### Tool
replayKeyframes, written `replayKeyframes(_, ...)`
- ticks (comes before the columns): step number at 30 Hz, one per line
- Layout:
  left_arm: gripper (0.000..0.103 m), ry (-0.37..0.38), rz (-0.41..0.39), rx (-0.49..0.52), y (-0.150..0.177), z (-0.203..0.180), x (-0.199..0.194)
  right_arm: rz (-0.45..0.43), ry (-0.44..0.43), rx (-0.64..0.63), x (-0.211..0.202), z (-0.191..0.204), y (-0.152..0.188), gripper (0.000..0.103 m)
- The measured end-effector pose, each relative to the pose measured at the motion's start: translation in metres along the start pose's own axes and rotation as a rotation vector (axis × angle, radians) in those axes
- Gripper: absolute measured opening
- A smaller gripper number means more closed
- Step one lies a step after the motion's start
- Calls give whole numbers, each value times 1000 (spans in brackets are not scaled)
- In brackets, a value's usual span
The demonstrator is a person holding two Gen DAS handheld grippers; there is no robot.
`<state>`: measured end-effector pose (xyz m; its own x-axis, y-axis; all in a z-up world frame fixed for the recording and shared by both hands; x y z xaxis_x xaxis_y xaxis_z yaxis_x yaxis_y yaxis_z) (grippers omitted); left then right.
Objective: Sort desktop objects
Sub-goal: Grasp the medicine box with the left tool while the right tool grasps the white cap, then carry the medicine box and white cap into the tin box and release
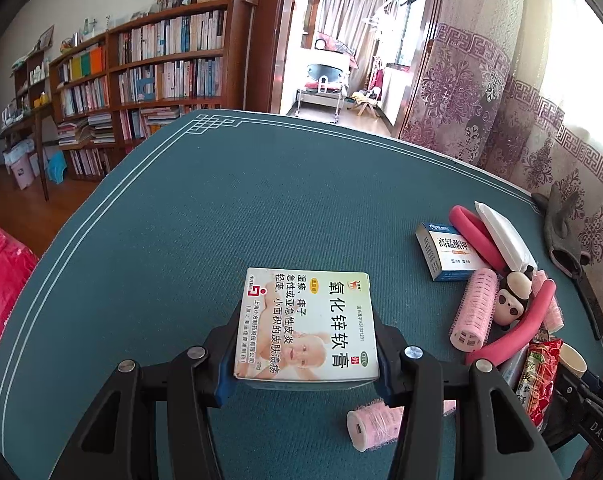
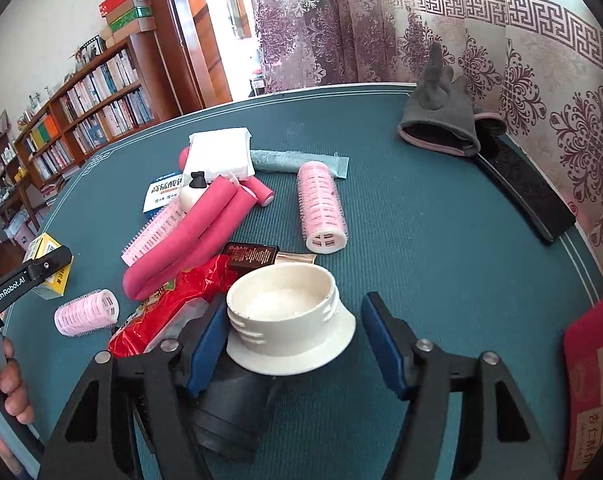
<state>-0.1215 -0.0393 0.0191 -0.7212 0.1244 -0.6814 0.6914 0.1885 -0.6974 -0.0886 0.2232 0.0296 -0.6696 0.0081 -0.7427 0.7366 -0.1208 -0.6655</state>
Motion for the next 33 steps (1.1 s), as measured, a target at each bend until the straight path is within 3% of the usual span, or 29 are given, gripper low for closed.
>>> replayKeyframes(9, 54, -1, 4, 21, 4, -5, 0, -37, -11, 36, -31, -9, 14, 65)
replayKeyframes(21, 54, 62, -19, 88, 11, -36, -18, -120, 7, 109, -101, -38, 42, 65)
replayKeyframes(33, 54, 124, -50, 213, 28, -80, -45, -206, 124, 238, -165, -97, 76, 65)
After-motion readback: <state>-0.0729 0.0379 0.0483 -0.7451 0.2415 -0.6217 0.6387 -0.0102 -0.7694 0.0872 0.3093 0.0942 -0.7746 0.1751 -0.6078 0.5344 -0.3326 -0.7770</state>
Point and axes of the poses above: each gripper's, at about its wrist camera, not at the fingertips, and x roughly the way its jaws point, z to its left, y to its underside, the point moved 1 cm from there along x, roughly the way its jaws point, and after that the axes turned 7 degrees about y, right-handed, at the moved point
